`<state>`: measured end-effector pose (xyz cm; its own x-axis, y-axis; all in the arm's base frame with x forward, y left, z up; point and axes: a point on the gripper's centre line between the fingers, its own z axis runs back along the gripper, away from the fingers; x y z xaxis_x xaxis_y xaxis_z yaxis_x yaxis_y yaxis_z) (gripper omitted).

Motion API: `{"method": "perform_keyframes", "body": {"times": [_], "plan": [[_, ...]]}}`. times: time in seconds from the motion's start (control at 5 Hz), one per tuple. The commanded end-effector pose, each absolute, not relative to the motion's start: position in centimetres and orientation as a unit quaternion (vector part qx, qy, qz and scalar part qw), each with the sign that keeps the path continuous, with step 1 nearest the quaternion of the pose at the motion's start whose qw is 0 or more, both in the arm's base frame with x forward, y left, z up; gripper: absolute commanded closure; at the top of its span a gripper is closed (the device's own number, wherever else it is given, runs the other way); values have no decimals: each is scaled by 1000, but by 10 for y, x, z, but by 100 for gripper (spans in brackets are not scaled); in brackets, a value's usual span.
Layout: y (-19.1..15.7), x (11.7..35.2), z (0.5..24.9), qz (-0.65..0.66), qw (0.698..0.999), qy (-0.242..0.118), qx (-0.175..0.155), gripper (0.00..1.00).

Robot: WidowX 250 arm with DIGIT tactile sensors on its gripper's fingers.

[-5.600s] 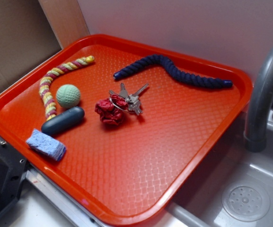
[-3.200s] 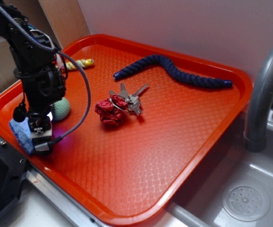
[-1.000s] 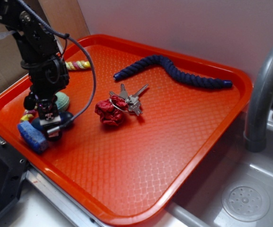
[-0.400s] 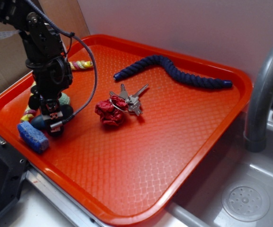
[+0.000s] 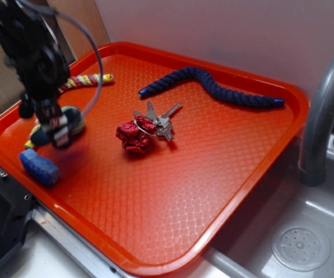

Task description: Grab the plastic pickle.

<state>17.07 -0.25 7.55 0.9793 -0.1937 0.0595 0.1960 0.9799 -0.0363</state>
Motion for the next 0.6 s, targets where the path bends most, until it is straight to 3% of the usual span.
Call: {"method": "perform_keyframes", "body": {"times": [0.0, 0.2, 0.4], "plan": [[-27, 206, 189, -44, 993, -110, -6, 100], [-35, 216, 238, -33, 995, -89, 10, 100], [-39, 216, 257, -24, 998, -62, 10, 100]]}}
